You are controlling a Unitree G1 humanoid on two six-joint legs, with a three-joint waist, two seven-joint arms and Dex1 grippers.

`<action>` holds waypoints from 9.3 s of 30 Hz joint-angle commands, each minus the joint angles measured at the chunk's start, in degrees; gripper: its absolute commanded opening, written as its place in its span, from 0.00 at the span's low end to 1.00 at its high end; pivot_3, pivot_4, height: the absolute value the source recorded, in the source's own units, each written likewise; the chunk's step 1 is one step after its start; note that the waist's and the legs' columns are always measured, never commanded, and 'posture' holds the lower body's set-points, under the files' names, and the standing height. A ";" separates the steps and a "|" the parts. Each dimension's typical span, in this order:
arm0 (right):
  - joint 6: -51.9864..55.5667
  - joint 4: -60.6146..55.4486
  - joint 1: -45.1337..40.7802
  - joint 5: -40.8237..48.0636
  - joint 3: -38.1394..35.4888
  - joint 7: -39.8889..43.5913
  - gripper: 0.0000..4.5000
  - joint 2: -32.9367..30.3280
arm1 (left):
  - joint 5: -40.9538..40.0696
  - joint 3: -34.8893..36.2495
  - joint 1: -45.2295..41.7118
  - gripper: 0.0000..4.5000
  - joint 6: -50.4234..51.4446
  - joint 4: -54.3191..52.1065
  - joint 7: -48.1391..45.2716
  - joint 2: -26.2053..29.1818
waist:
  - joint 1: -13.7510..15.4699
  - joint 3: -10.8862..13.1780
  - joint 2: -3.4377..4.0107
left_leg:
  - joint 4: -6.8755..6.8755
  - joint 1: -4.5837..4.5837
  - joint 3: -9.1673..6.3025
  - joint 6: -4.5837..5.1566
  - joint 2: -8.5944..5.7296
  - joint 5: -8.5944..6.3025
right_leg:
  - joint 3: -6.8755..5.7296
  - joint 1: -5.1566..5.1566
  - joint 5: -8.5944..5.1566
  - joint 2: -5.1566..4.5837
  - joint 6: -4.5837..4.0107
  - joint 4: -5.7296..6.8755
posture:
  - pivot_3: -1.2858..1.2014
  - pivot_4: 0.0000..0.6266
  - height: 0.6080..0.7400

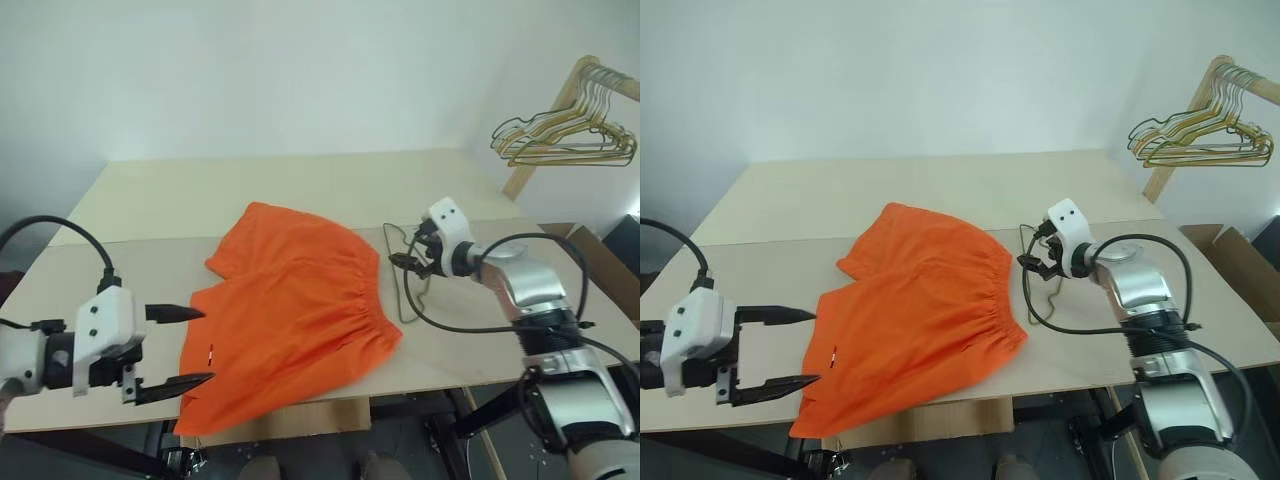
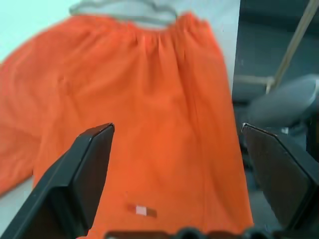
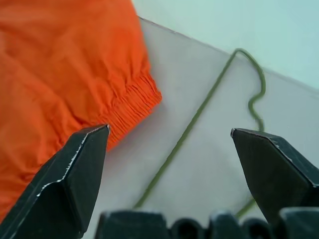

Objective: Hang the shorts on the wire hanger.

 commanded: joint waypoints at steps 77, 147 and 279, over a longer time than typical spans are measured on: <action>-54.94 -29.34 19.03 -19.80 9.16 -3.90 0.00 10.12 | -32.68 -11.73 -35.34 0.57 6.54 15.79 53.42 -30.10 | 0.21 -0.66 -0.03 | 0.09 0.00 -0.30 -0.12 -0.24 0.01 | -0.05 0.23 0.06 0.00 0.21 -0.20 | 0.55 0.00 1.00; 5.63 -24.65 7.47 34.90 0.26 46.98 0.18 -3.03 | -45.18 -6.47 -31.39 0.00 8.54 18.79 22.54 -16.05 | 0.16 -0.60 -0.03 | 0.14 -0.20 -0.25 0.01 -0.05 -0.06 | -0.23 0.19 0.05 0.13 0.20 -0.44 | 0.54 0.00 1.00; -3.77 46.59 -14.18 1.26 -2.63 52.22 0.00 -4.20 | 9.47 -27.30 -13.33 1.00 -6.47 16.68 16.61 -4.54 | -1.12 -0.46 0.29 | 0.52 -0.29 -0.03 0.12 -0.09 -0.13 | -0.07 0.13 0.05 0.05 0.29 -0.20 | 0.55 0.00 1.00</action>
